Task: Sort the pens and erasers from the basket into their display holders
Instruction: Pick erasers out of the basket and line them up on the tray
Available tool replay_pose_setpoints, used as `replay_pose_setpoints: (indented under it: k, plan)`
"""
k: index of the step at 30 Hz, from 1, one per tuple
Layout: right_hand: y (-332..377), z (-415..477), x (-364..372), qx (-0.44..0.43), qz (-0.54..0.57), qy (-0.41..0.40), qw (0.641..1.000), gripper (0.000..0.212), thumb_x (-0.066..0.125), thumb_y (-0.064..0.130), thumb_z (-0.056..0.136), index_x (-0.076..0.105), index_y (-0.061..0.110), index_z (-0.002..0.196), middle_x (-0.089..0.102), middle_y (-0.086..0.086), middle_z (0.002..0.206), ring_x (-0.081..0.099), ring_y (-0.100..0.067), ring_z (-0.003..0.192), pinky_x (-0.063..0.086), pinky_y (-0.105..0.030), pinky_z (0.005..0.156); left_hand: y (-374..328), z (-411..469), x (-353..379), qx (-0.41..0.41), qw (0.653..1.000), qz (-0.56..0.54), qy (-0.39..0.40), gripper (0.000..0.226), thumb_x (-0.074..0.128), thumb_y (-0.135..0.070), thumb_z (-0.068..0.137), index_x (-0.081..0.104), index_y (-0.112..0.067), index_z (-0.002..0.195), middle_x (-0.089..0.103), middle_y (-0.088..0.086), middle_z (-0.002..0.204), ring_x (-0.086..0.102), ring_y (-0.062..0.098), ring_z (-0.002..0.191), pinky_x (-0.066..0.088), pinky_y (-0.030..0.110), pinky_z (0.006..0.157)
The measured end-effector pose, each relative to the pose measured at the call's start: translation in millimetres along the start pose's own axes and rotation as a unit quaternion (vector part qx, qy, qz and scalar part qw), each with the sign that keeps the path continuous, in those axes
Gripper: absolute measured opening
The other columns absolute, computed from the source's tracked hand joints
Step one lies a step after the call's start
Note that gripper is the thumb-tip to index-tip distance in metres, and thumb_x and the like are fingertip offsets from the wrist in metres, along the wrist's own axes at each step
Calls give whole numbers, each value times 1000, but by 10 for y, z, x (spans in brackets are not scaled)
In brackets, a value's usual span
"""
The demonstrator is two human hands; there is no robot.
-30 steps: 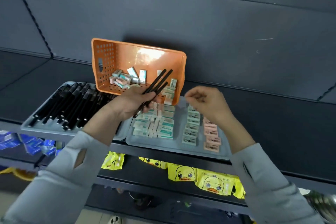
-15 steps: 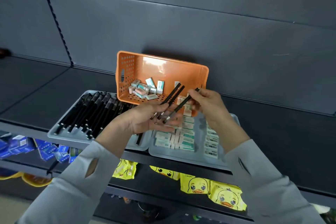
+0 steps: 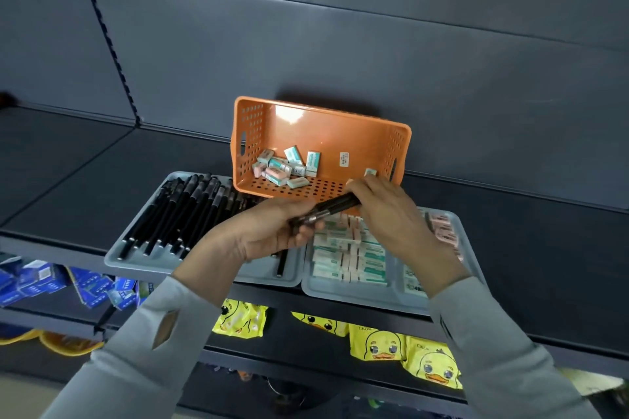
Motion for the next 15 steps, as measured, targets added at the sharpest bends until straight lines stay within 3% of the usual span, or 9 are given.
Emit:
replay_pose_setpoints:
  k: [3, 6, 9, 12, 13, 15]
  plan:
    - [23, 25, 56, 49, 21, 37, 998, 22, 46, 13, 96, 49, 14, 118, 60, -8, 106, 60, -32, 91, 52, -43, 70, -40, -42, -134, 58, 990, -129, -23, 49, 58, -44, 86, 59, -6, 118, 68, 11, 95, 59, 12, 74, 56, 21, 66]
    - [166, 126, 52, 74, 32, 49, 996, 18, 43, 22, 100, 48, 11, 114, 65, -10, 97, 64, -34, 81, 52, -42, 63, -52, 2, -172, 124, 974, -174, -68, 32, 60, -34, 89, 57, -9, 110, 64, 6, 97, 64, 13, 82, 55, 23, 73]
    - [422, 229, 90, 19, 1, 53, 998, 20, 44, 23, 100, 51, 11, 115, 64, -10, 100, 64, -32, 86, 53, -42, 67, -95, 59, -113, 173, 962, -134, -163, 23, 52, -24, 98, 60, -9, 114, 69, 4, 98, 66, 15, 86, 53, 26, 75]
    - [515, 268, 199, 1, 51, 111, 992, 43, 45, 49, 98, 50, 20, 129, 60, -4, 123, 55, -24, 113, 49, -37, 86, -262, -89, -210, 215, 929, -142, -264, 24, 45, -26, 102, 58, -7, 108, 67, 2, 87, 66, 15, 80, 54, 27, 67]
    - [491, 268, 224, 11, 73, 125, 989, 54, 43, 58, 96, 45, 23, 137, 56, -3, 132, 51, -23, 120, 46, -37, 93, -336, -194, -308, 230, 918, -116, -303, 22, 45, -27, 102, 56, -9, 108, 65, 1, 82, 66, 15, 75, 54, 27, 62]
    - [405, 257, 237, 39, 97, 123, 987, 65, 35, 65, 94, 37, 26, 145, 50, -3, 142, 46, -23, 129, 41, -38, 101, -519, -475, -568, 261, 875, 57, -403, 18, 46, -27, 102, 49, -10, 106, 60, -1, 75, 60, 19, 68, 49, 32, 59]
Point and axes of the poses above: each hand's wrist, its own z-axis towards the middle knuckle, its own x-axis out of the palm, y = z × x, the point moved 6 cm from there along z, towards the middle knuckle
